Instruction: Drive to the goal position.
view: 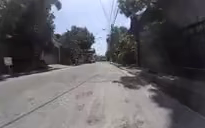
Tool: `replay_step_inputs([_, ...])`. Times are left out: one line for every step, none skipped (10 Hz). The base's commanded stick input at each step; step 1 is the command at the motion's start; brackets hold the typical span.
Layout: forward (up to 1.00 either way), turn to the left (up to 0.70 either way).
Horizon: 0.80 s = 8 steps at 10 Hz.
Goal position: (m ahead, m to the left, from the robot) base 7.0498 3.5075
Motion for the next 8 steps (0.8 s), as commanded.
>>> replay_step_inputs([1.0,0.02])
replay_step_inputs([1.0,0.02])
replay_step_inputs([1.0,0.02])
replay_step_inputs([1.0,0.02])
replay_step_inputs([1.0,0.02])
replay_step_inputs([1.0,0.02])
replay_step_inputs([1.0,0.02])
replay_step_inputs([1.0,0.02])
